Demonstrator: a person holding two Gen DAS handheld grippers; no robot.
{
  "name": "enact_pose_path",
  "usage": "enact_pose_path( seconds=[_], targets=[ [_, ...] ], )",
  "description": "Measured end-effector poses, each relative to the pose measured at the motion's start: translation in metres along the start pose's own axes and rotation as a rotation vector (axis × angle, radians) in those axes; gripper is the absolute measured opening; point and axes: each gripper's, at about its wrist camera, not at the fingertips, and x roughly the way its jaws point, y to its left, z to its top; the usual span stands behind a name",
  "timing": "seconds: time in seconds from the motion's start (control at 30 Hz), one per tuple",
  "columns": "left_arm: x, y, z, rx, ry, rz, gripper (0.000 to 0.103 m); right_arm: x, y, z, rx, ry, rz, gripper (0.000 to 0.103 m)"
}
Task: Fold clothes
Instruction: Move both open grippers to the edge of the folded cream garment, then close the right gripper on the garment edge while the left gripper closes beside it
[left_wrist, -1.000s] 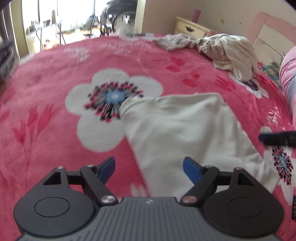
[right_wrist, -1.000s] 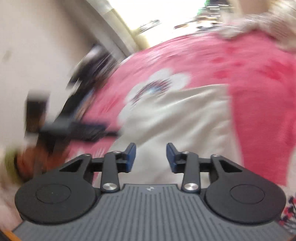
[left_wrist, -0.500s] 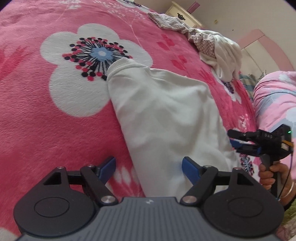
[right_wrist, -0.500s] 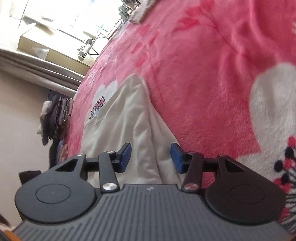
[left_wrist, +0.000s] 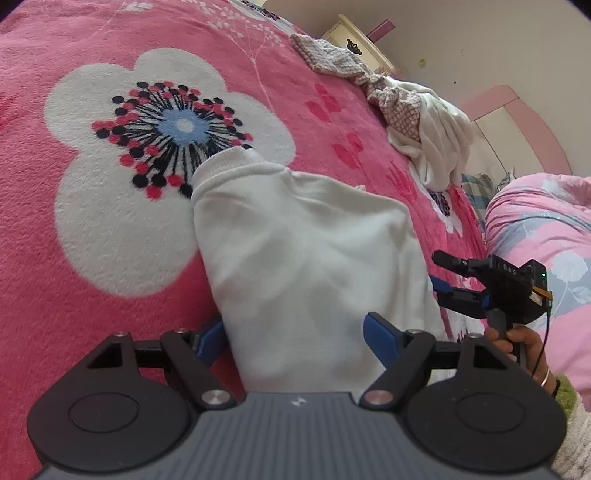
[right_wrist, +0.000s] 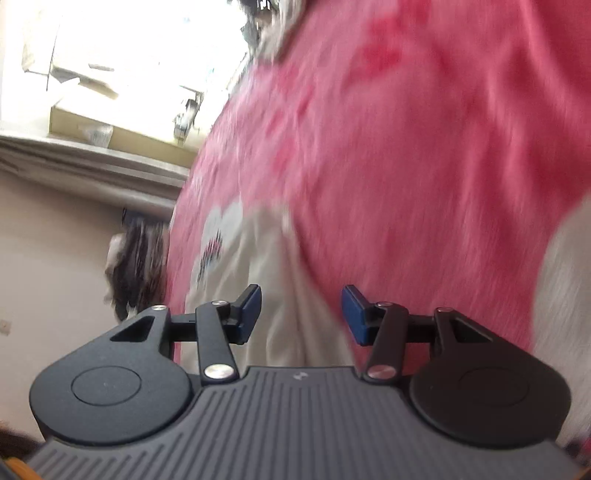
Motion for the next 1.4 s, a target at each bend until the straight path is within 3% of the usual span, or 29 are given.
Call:
enact_pose_path(
  seconds=[0.13,0.53,0.77,0.97,1.1,1.23,1.3,1.4],
  targets=[
    [0.004,0.002,0.003,0.003,-0.004,-0.013,0.079,0.016,-0.006,0.012,0.017,0.032,0.013,0.048],
    [0.022,0.005,0.02,-0.038,-0.031,-0.051,0.082,0.087,0.011,0.051,-0.032,0.193,0.204,0.05],
    [0.011,-0.001,0.008,0.044,0.006,-0.043,0.077,0.073,0.012,0.034,-0.09,0.282,0.225,0.05],
    [0.015,-0.008,0.003,0.12,0.022,-0.04,0.08,0.068,0.006,0.018,-0.078,0.374,0.27,0.05],
    [0.028,-0.002,0.016,0.078,0.018,-0.094,0.081,0.09,0.01,0.025,-0.085,0.431,0.319,0.045],
    [0.034,0.005,0.023,0.02,0.013,-0.133,0.08,0.117,0.014,0.032,-0.08,0.448,0.388,0.032],
    [0.033,0.005,0.025,0.002,0.018,-0.127,0.076,0.125,0.015,0.033,-0.069,0.442,0.422,0.029],
    [0.029,0.005,0.026,-0.016,0.018,-0.091,0.058,0.122,0.018,0.029,-0.092,0.404,0.447,0.029]
  ],
)
